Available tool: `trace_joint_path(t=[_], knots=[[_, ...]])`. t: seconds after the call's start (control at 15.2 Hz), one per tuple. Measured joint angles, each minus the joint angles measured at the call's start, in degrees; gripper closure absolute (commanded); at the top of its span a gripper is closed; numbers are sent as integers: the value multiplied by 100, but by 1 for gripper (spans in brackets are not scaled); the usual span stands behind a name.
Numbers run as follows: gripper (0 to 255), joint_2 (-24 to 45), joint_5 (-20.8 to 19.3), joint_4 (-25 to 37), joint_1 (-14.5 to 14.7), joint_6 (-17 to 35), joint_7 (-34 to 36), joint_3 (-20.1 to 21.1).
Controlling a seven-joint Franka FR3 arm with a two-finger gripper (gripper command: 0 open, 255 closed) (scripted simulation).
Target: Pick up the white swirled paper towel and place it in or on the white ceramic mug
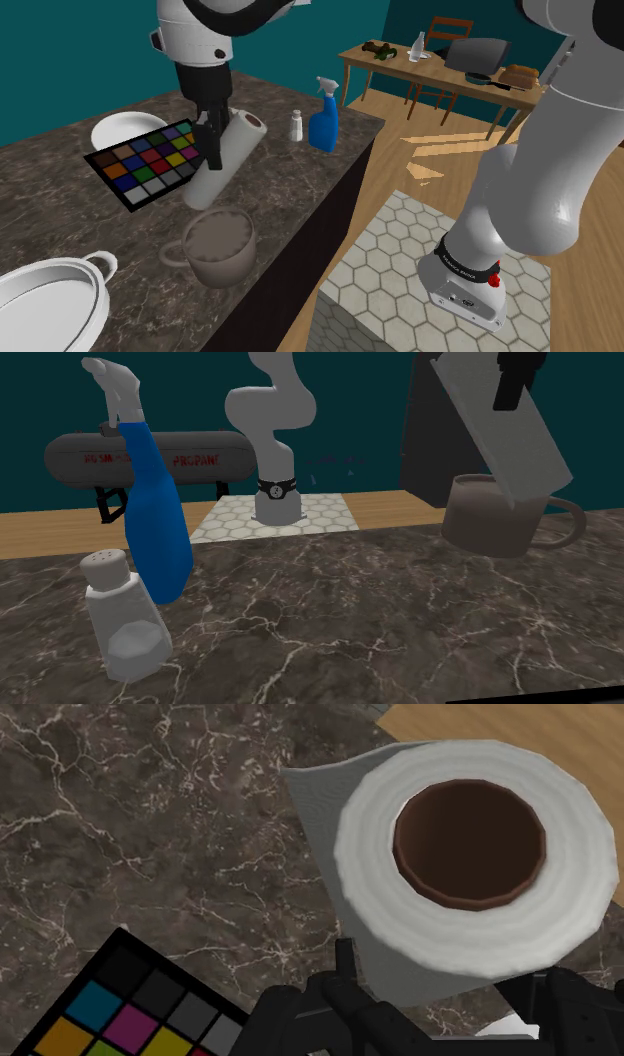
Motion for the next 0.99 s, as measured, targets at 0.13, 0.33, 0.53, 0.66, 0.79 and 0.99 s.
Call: trace_joint_path(t=[0.13, 0.33, 0.53, 0.66, 0.79, 0.99], knots=[[255, 63, -22, 100, 140, -18, 276, 125], [255, 227, -79, 309, 368, -49, 710, 320], [255, 259, -101, 276, 471, 45, 909, 404], [255, 280, -102, 166, 476, 163, 910, 408], [255, 325, -112, 57, 485, 307, 919, 413], [255, 383, -127, -122, 494, 541, 928, 416]])
